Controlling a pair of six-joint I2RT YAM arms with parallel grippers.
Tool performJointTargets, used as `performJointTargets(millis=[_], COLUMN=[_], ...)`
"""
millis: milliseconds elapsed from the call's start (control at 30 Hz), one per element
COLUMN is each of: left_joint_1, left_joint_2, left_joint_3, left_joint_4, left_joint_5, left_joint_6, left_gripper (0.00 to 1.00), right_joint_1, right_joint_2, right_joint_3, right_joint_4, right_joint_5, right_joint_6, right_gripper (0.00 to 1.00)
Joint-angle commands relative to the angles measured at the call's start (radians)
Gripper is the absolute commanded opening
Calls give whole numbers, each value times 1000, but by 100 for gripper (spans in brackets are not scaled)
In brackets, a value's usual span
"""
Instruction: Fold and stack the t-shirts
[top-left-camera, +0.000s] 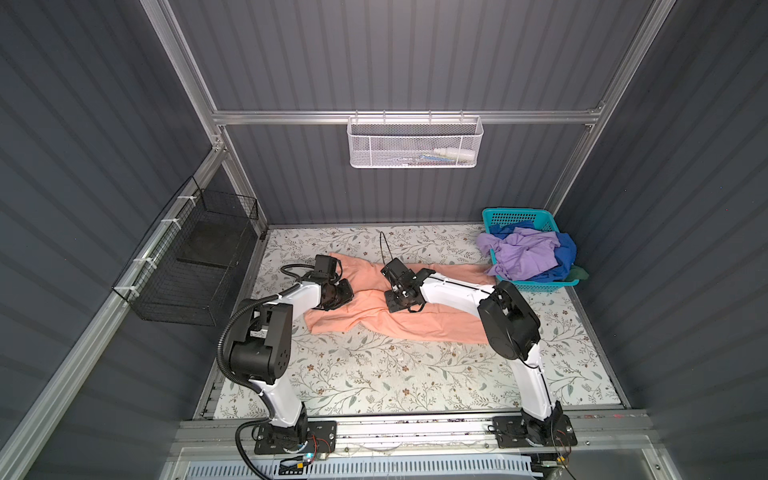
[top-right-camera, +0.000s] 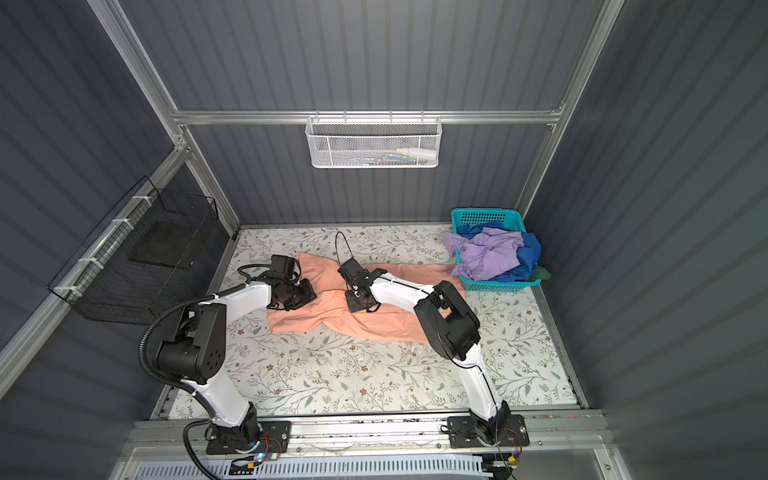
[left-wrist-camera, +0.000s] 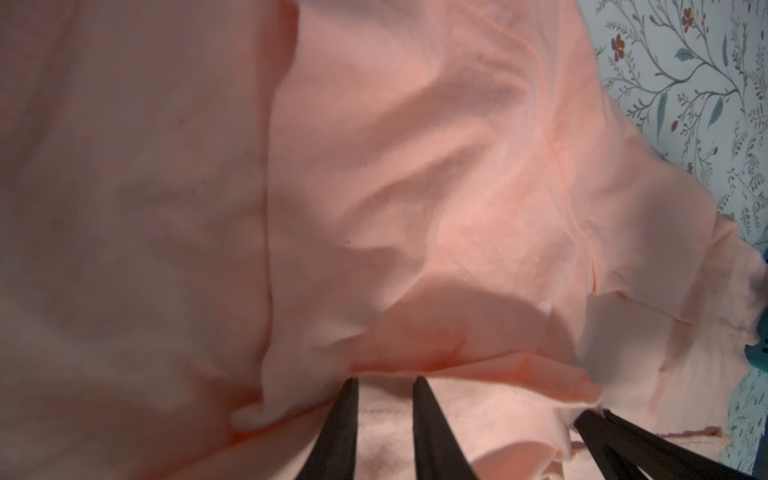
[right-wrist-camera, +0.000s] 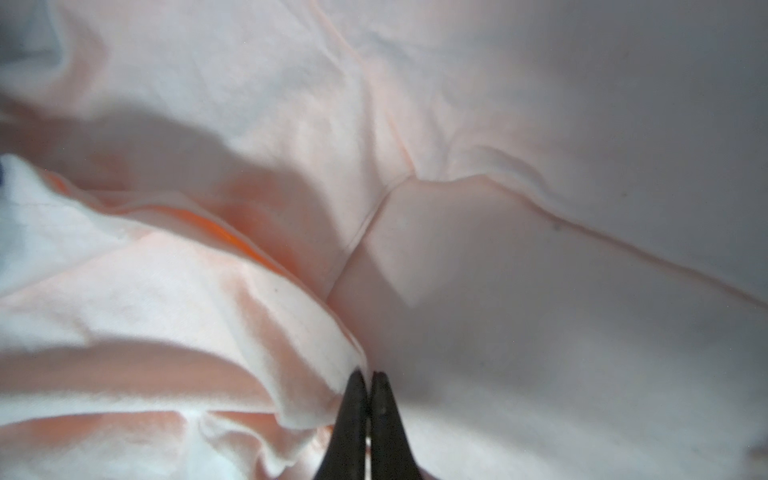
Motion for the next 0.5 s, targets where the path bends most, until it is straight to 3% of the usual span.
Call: performJointTargets(millis=[0, 200, 467], left_joint_1=[-4, -6, -6], left_joint_2=[-17, -30, -10], left_joint_3=[-14, -39, -65], left_joint_4=[-22, -11, 40], left_joint_5=[-14, -16, 71], left_joint_6=[7, 0, -45], left_gripper=[29, 32, 32], right_joint_1=[-6, -6, -6], right_joint_2=[-8, -6, -3], right_joint_3=[-9, -5, -2], right_joint_4=[-15, -15, -14], right_joint_5=[15, 12, 11], right_joint_6=[1, 1, 1], right_gripper=[0, 0, 0])
